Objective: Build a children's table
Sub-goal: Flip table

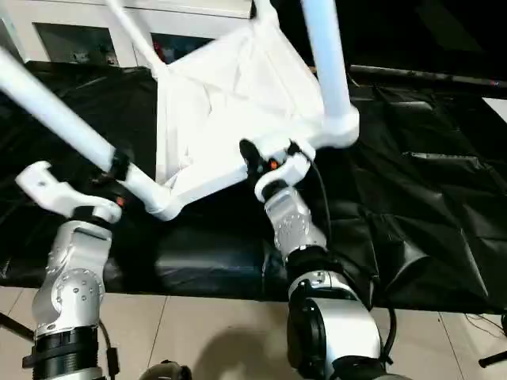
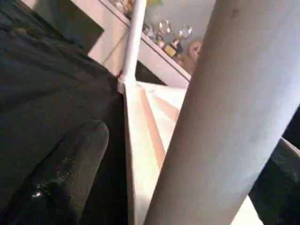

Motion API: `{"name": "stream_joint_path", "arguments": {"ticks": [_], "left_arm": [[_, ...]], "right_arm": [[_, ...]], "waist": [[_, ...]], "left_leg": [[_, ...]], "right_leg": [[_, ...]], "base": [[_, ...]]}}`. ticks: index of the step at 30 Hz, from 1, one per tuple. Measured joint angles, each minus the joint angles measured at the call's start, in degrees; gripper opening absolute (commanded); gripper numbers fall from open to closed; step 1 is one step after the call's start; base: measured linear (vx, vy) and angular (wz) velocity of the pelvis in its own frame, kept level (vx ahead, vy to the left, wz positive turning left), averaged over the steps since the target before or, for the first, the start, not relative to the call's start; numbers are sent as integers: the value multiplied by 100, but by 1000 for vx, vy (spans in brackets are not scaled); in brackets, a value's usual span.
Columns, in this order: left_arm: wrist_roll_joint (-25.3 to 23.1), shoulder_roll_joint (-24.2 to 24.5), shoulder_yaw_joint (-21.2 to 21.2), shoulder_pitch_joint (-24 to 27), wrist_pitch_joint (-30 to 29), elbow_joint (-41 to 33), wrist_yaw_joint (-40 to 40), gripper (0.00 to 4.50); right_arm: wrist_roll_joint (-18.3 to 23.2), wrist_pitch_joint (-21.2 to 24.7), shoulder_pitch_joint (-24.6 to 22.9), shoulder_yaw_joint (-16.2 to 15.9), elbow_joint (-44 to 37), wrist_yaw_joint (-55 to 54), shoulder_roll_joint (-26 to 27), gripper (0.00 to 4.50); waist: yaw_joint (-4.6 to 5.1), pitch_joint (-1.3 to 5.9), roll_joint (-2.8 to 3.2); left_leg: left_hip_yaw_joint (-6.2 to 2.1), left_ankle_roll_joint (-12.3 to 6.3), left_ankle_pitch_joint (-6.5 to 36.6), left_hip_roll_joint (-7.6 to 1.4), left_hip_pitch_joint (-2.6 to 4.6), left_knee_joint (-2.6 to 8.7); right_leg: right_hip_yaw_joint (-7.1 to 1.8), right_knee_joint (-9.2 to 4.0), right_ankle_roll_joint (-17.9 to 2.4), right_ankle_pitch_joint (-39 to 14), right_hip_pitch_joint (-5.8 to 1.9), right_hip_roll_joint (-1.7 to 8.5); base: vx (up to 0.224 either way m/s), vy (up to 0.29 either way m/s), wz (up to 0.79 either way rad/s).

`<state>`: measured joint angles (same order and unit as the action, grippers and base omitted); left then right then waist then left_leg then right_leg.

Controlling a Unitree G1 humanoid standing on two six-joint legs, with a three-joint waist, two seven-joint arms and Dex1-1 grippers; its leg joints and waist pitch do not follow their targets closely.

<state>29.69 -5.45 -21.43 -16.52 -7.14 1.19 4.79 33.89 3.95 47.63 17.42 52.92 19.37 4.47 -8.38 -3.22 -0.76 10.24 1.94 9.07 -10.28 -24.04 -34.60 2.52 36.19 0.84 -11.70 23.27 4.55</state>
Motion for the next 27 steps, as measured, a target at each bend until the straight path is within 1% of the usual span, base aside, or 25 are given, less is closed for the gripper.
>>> {"name": "stream_joint_path", "arguments": {"ticks": [5,7,10,12,13,16,20,21,23,27], "left_arm": [[204,27,7,31,-15,-64,71,450],[145,98,167,136,-68,-146,161,450],[-192,311,617,386,-271,-371,301,450],[-319,371,815,499,-374,-490,326,450],[-390,446,921,537,-428,-505,367,450],[-468,717,1124,619,-780,-531,456,450],[-458,834,1162,559,-1164,-570,440,450],[-362,806,1115,541,-1210,-570,439,450],[-16,706,998,558,-1369,-571,440,450],[575,674,854,685,-1701,-674,473,450]], "right_arm": [[-34,57,-15,-46,-130,-42,-88,217],[-34,58,-92,-55,-242,-41,-162,217],[-86,56,-236,-65,-523,-95,-379,217],[-117,56,-281,-65,-639,-106,-472,216],[-175,55,-308,-65,-717,-135,-501,214],[-254,40,-326,-64,-794,-250,-533,213],[-256,26,-383,-59,-839,-347,-550,211],[-255,26,-400,-59,-866,-372,-550,211],[-253,26,-456,-59,-956,-412,-550,211],[-256,26,-463,-50,-1001,-471,-565,211]], "waist": [[-37,1,1],[-52,4,7],[-62,20,32],[-57,29,47],[-53,29,48],[-39,29,48],[10,31,51],[21,31,51],[31,31,51],[37,31,51]], "left_leg": [[19,0,0,0,3,0],[27,-1,0,2,6,0],[70,-5,0,6,18,2],[102,-7,1,7,38,6],[112,-7,1,8,59,13],[112,-5,1,8,94,27],[112,-4,0,10,103,32],[112,-4,0,12,103,31],[112,-3,0,16,102,31],[112,-3,0,16,99,33]], "right_leg": [[2,-1,0,0,-7,13],[6,-2,1,0,-13,23],[7,-2,10,2,-23,51],[2,-2,28,9,-32,68],[-1,-3,36,10,-47,72],[-1,-3,67,0,-71,71],[-5,-3,83,-3,-83,72],[-7,-4,88,3,-82,72],[-13,-6,91,10,-79,73],[-13,-6,92,14,-68,72]], "base": [[0,0,0],[0,0,0],[0,0,0],[0,0,0],[0,0,0],[0,0,0],[0,0,0],[0,0,0],[0,0,0],[0,0,0]]}}
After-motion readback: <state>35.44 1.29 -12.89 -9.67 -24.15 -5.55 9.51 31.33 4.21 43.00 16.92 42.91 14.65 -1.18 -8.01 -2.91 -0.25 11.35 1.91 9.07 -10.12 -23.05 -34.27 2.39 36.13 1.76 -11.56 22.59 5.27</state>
